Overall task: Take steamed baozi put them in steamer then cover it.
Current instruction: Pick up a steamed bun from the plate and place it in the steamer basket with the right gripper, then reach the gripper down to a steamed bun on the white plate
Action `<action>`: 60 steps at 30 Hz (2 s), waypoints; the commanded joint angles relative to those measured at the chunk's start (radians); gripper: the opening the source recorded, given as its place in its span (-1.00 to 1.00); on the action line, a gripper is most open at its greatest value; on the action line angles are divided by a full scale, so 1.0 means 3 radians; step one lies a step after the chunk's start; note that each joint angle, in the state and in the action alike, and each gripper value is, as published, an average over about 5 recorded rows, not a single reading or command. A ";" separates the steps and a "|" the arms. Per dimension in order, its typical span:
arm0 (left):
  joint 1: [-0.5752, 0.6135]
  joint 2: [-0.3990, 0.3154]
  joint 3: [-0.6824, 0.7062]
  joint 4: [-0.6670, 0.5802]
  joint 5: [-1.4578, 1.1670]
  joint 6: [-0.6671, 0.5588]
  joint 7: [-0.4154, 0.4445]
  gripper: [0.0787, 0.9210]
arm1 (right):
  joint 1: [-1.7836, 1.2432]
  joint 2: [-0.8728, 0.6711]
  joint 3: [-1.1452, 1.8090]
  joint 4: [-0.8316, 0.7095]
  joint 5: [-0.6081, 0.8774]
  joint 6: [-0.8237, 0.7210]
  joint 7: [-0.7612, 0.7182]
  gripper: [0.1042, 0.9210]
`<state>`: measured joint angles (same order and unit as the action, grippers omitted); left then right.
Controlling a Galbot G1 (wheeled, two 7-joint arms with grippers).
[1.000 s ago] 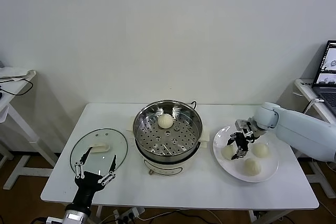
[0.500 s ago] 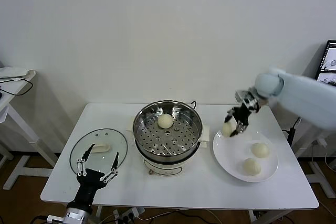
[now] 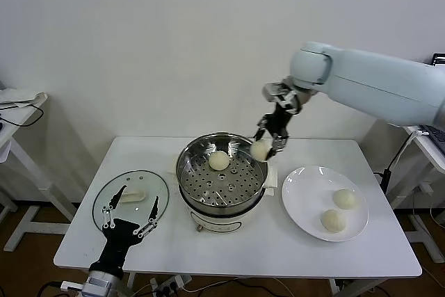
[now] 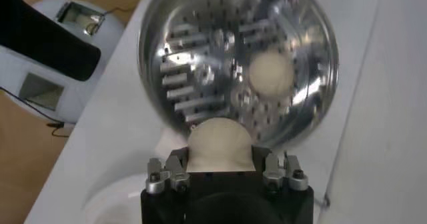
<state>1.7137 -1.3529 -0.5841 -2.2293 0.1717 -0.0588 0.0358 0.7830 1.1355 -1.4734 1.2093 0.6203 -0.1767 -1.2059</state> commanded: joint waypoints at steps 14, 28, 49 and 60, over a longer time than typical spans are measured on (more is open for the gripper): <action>-0.0001 -0.0013 -0.0007 0.0002 -0.0021 -0.0015 -0.0004 0.77 | -0.0456 0.1224 -0.0162 -0.0434 0.0176 -0.0379 0.0554 0.29; 0.0018 -0.0022 -0.0049 -0.0004 -0.0020 -0.0026 -0.0006 0.77 | -0.0639 0.1282 -0.0168 -0.0592 0.0094 -0.0364 0.0727 0.38; 0.0040 -0.0034 -0.0053 -0.0022 -0.0013 -0.0037 -0.0011 0.77 | -0.0038 -0.0635 0.0224 0.0465 -0.0478 0.0007 0.0136 0.76; 0.0075 -0.0028 0.0013 -0.0066 0.0016 -0.0040 -0.0010 0.77 | -0.0430 -0.1832 0.0172 0.0293 -0.1192 0.0405 -0.0213 0.76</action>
<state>1.7345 -1.3616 -0.5836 -2.2466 0.1742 -0.0711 0.0318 0.6961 0.8399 -1.4324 1.2664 0.3825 -0.1196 -1.1991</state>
